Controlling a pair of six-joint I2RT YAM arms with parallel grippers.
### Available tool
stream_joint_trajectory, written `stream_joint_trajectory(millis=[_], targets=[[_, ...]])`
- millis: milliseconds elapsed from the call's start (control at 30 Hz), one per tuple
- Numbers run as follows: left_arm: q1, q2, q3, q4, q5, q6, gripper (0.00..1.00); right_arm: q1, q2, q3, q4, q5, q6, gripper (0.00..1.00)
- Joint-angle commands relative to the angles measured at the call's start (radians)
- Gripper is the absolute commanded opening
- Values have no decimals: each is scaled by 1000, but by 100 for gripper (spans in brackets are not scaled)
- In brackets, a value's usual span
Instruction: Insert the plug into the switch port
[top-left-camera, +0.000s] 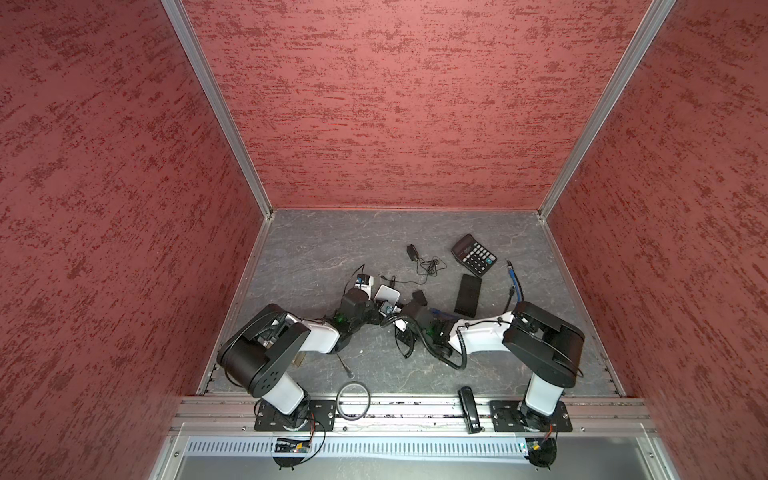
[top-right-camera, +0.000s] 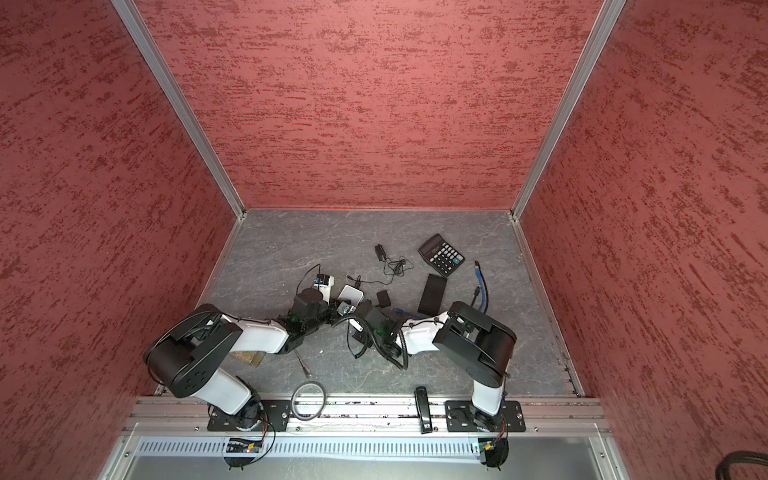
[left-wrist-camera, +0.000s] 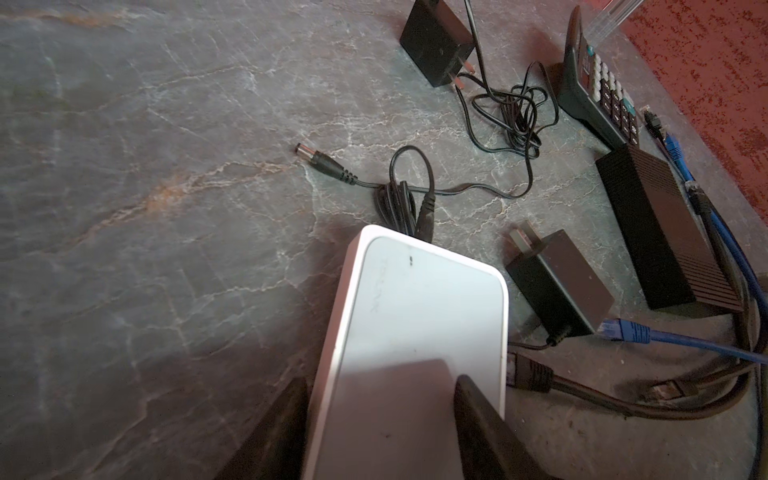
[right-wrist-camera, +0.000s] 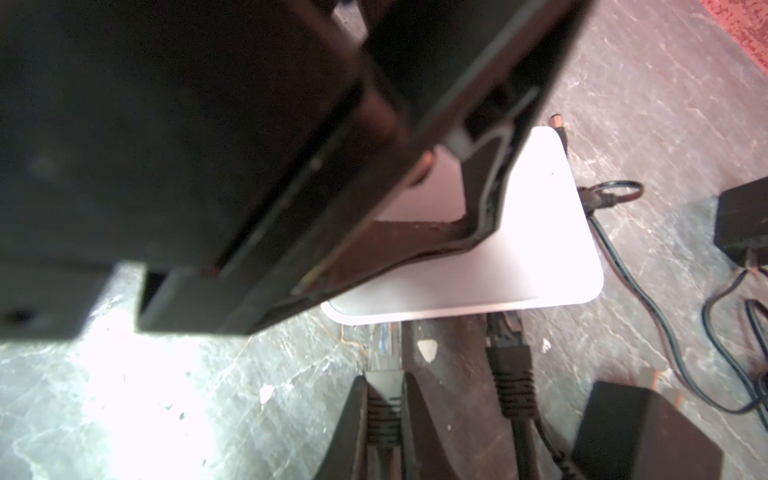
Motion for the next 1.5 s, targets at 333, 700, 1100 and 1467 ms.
stream_joint_trajectory(millis=[333, 700, 1100, 1467], targets=[[-167, 48, 71, -20, 284, 4, 56, 35, 60, 190, 306, -182, -66, 0], [-206, 60, 93, -10, 363, 47, 55, 42, 83, 226, 364, -231, -133, 0], [-210, 71, 107, 90, 576, 38, 55, 46, 99, 151, 604, -289, -167, 0], [-232, 86, 121, 87, 600, 27, 54, 45, 103, 154, 618, -293, -163, 0]])
